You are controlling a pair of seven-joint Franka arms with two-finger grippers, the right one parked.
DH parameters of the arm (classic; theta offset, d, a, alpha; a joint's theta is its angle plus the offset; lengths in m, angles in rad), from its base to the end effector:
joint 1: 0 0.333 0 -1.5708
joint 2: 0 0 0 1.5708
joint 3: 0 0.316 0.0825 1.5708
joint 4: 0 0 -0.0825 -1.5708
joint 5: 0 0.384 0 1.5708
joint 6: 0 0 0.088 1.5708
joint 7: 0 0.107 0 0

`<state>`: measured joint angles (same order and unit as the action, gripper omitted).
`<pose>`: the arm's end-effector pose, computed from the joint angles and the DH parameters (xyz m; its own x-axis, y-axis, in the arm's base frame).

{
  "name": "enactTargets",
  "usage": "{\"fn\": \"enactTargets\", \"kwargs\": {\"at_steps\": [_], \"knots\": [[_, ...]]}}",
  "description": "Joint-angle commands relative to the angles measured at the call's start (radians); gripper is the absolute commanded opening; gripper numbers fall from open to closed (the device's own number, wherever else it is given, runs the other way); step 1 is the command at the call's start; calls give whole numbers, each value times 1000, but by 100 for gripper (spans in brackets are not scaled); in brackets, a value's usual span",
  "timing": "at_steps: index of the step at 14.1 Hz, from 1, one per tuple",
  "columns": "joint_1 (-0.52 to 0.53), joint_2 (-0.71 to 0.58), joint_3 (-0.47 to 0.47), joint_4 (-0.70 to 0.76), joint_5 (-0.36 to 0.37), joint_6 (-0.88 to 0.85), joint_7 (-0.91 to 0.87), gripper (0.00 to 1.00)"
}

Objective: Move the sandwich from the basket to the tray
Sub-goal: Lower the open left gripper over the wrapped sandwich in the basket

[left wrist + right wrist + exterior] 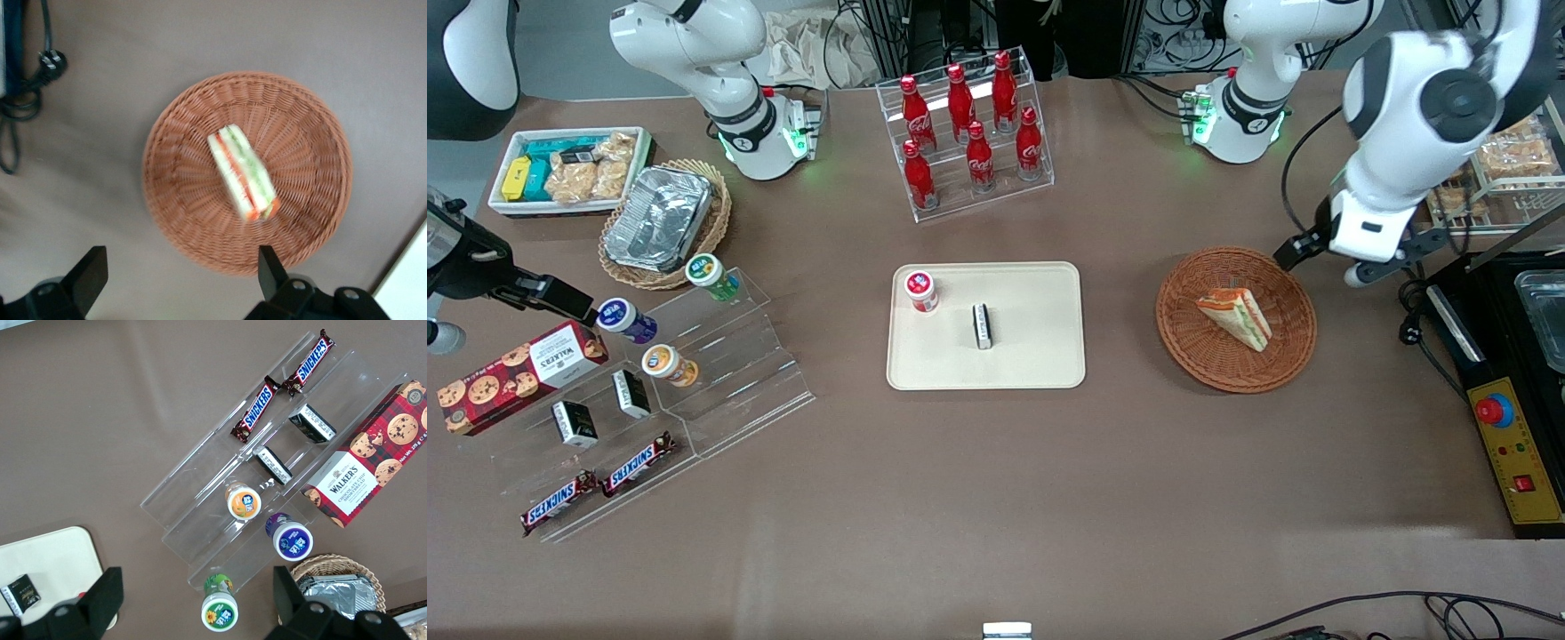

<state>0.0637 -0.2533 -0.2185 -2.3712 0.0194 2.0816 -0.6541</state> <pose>0.4506 -0.0708 0.4175 0.8790 0.4768 0.0093 0.4758 -0.8757 -0.0821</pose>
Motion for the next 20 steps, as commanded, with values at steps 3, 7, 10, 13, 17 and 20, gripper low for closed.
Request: {"fn": "enactTargets", "kwargs": {"at_steps": [3, 7, 10, 13, 17, 20], "knots": [[-33, 46, -4, -151, -4, 240, -244, 100], [-76, 144, -4, -152, 11, 353, -401, 100], [-85, 177, -2, -149, 11, 402, -443, 100], [-103, 206, -1, -157, 14, 433, -453, 100], [-102, 262, 2, -180, 190, 480, -568, 99], [-90, 278, 4, -163, 211, 482, -570, 71]]}}
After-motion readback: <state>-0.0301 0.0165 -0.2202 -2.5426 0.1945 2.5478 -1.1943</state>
